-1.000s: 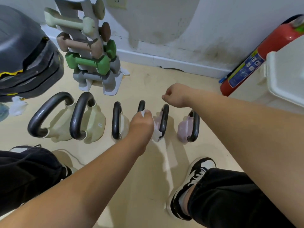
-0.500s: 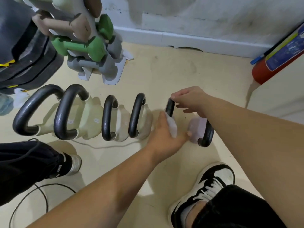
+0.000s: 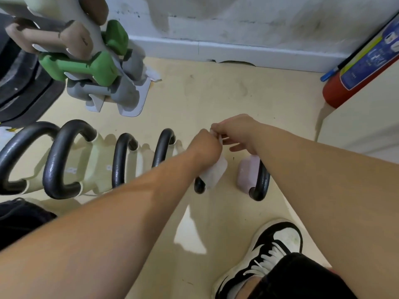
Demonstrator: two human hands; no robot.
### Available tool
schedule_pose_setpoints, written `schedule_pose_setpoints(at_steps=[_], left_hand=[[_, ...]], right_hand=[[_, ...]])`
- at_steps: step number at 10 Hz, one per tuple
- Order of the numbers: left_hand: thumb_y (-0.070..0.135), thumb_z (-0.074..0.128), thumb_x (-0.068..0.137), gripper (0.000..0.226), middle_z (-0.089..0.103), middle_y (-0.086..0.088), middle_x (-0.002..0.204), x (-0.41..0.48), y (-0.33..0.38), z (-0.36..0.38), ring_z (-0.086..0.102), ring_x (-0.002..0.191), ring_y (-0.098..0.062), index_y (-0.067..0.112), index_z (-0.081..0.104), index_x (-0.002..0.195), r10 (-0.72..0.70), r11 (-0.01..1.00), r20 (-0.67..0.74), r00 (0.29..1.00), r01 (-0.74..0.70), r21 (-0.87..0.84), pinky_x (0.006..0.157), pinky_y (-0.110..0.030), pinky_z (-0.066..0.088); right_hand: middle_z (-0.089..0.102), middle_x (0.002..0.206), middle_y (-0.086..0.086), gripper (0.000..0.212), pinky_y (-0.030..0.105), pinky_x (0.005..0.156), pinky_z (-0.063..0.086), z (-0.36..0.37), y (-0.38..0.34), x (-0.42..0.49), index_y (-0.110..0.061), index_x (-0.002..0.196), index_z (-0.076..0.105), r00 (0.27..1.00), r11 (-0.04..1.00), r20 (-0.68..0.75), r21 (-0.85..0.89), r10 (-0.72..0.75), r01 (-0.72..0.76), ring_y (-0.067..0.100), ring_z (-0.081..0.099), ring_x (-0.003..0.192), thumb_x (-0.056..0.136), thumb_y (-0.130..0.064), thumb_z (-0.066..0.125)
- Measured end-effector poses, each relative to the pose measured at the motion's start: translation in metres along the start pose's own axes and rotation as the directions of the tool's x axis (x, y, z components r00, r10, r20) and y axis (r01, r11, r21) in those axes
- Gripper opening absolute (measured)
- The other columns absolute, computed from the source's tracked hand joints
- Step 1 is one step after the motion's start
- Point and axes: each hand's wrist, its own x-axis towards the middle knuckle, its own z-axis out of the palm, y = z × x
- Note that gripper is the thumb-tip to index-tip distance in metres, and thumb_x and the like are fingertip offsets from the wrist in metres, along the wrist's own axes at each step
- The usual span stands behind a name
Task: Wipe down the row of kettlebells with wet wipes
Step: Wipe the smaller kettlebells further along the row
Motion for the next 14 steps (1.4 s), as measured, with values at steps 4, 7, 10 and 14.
schedule_pose_setpoints(at_steps=[4, 7, 10, 14], left_hand=[[0.027, 0.036, 0.109, 0.049, 0.055, 0.013, 0.127, -0.053, -0.061, 0.040, 0.053, 0.107, 0.002, 0.019, 0.026, 0.157, 0.168, 0.957, -0.208, 0.964, -0.210, -0.198, 0.082, -0.003, 0.037], [0.016, 0.038, 0.107, 0.049, 0.054, -0.029, 0.138, -0.001, -0.005, 0.003, 0.055, 0.124, -0.043, -0.005, 0.027, 0.151, -0.045, 0.999, -0.046, 0.998, 0.044, -0.004, 0.095, -0.042, 0.044], [0.022, 0.038, 0.109, 0.060, 0.044, -0.016, 0.155, -0.049, -0.058, 0.046, 0.048, 0.137, -0.034, 0.019, 0.012, 0.163, 0.161, 0.954, -0.243, 0.957, -0.214, -0.210, 0.103, -0.033, 0.043], [0.019, 0.045, 0.105, 0.050, 0.035, -0.026, 0.157, -0.012, -0.014, 0.008, 0.030, 0.146, -0.043, -0.004, 0.038, 0.149, 0.159, 0.729, 0.043, 0.986, -0.147, 0.668, 0.118, -0.055, 0.028]], right_hand=[[0.075, 0.106, -0.007, 0.029, 0.042, 0.094, 0.054, -0.002, -0.004, -0.002, -0.019, 0.109, 0.074, 0.999, 0.996, 0.052, -0.087, -0.001, 0.005, 0.013, 0.073, 0.095, 0.084, -0.035, 0.074], [0.076, 0.109, 0.001, 0.030, 0.039, 0.089, 0.054, 0.013, 0.000, -0.005, -0.017, 0.110, 0.076, 0.999, 1.000, -0.037, -0.005, 0.022, -0.022, 0.017, 0.075, 0.092, 0.084, -0.031, 0.070], [0.070, 0.113, -0.008, 0.024, 0.044, 0.094, 0.054, 0.007, -0.004, -0.015, -0.023, 0.107, 0.073, 0.999, 0.992, 0.045, -0.123, -0.023, 0.028, 0.016, 0.071, 0.097, 0.089, -0.037, 0.065], [0.074, 0.109, -0.005, 0.017, 0.041, 0.091, 0.054, 0.022, -0.005, -0.011, -0.024, 0.099, 0.077, 0.999, 0.997, -0.030, -0.074, -0.024, 0.022, 0.017, 0.073, 0.096, 0.091, -0.036, 0.067]])
